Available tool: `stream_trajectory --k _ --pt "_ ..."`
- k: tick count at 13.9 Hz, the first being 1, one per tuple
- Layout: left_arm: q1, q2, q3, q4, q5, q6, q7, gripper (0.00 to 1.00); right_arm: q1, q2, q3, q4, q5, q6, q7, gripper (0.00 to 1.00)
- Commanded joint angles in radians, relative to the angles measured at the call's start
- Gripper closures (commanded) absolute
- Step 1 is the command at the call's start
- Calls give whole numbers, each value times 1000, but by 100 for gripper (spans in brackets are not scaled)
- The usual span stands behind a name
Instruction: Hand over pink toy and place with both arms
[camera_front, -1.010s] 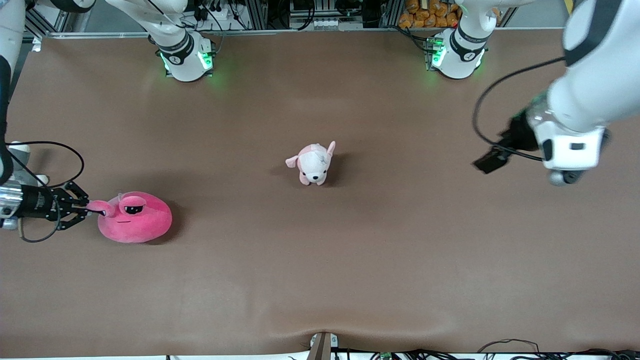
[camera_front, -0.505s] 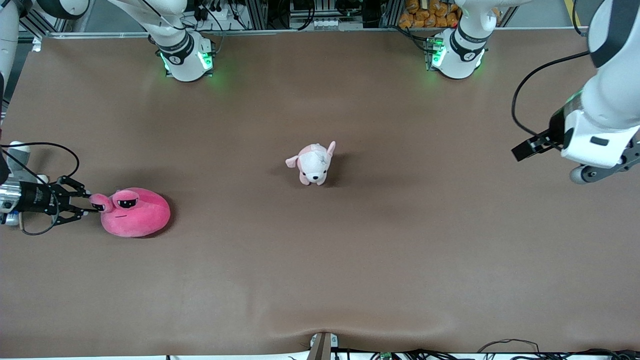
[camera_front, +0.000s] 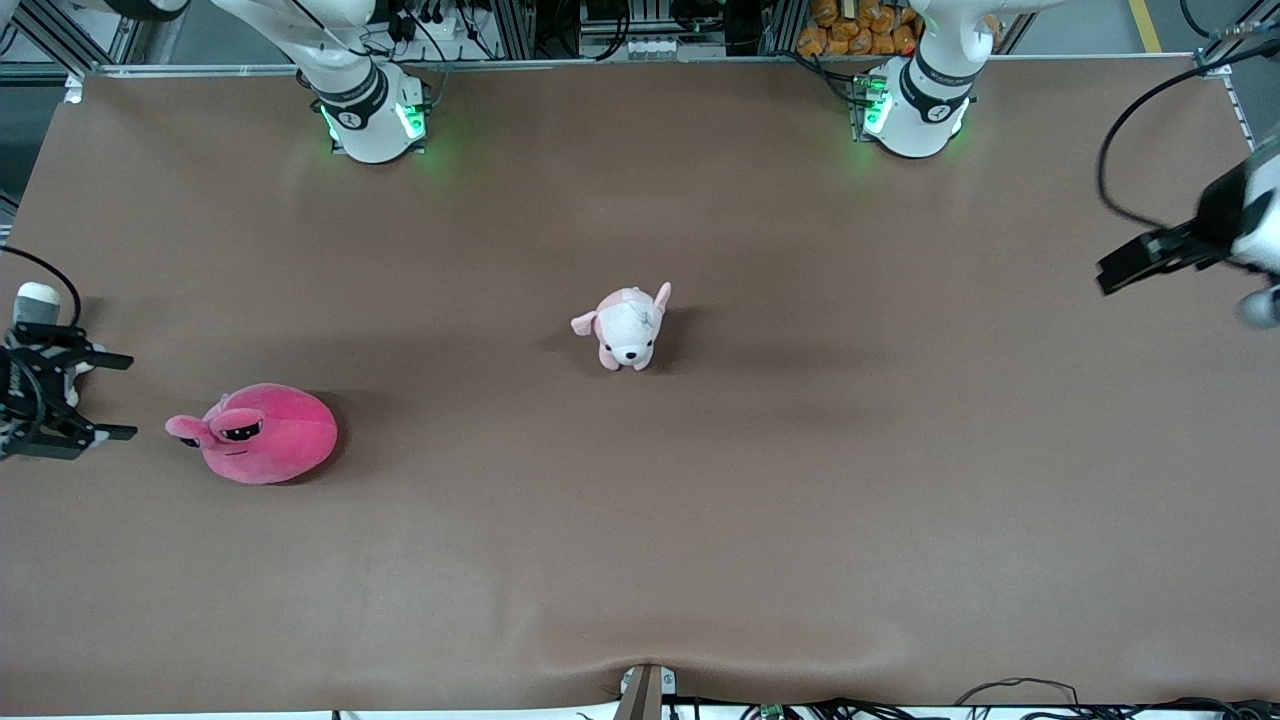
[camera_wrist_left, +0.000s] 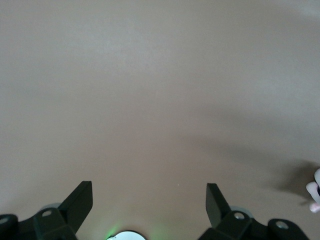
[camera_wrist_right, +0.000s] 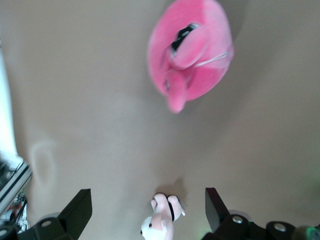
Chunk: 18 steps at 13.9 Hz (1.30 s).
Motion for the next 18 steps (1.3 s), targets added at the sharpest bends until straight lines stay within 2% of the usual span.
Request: stream_trajectory --k 1,2,4,7,8,9,11,14,16,18 --pt "-36 -137 78 -156 -40 56 85 0 88 -89 -3 13 -103 -25 -14 0" --pt "-46 -166 91 -189 -40 65 109 0 137 -119 -4 13 -160 -48 -51 0" --pt "-66 -181 108 -207 -40 74 111 0 205 -166 -3 13 -255 -102 -264 0" --pt "-56 -186 99 -205 -42 53 111 0 262 -241 1 5 -459 -166 -782 0" --pt "-57 -189 99 -207 -42 53 111 0 256 -265 -2 0 -498 -168 -934 0" --pt "-59 -188 99 -207 -42 53 109 0 248 -279 -7 -21 -500 -166 -1023 0" --pt "-65 -183 98 -204 -40 57 109 0 240 -340 -7 -120 -503 -127 -1039 0" --pt "-63 -183 96 -205 -40 57 109 0 230 -524 -7 -419 -503 56 -1039 0" --pt "-62 -181 96 -205 -40 57 109 0 229 -560 -7 -472 -503 54 -1039 0" --pt "-63 -181 96 -202 -40 57 109 0 226 -552 -7 -458 -504 65 -1039 0"
